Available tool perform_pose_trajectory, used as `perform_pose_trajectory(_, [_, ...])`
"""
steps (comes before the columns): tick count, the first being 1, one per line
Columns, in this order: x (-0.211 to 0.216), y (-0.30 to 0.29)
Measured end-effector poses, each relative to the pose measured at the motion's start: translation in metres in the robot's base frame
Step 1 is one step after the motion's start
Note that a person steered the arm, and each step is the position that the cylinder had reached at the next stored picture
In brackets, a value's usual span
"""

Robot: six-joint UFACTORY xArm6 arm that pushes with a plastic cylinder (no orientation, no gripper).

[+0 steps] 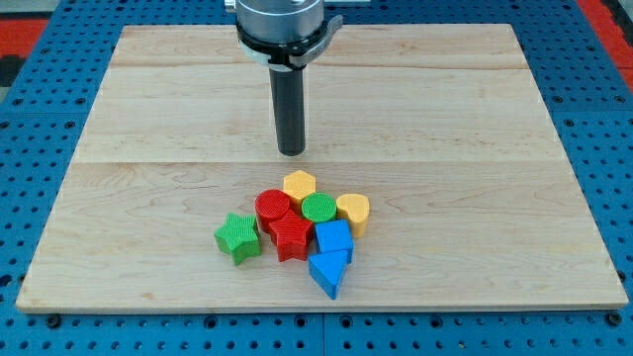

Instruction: Move the yellow hexagon away from the group of blocks

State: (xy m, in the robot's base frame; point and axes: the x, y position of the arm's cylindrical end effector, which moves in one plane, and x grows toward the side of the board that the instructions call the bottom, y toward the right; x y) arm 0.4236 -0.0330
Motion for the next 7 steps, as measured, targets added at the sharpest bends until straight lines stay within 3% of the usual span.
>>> perform_pose_trajectory(2, [-0.007,0.000])
perform_pose_trajectory(4, [-0.003,0.091])
perform_pose_trajectory(5, [0.074,0.163])
perform_pose_trajectory(6, [0.090,0.170])
perform_pose_trajectory(7, [0.056,0.121])
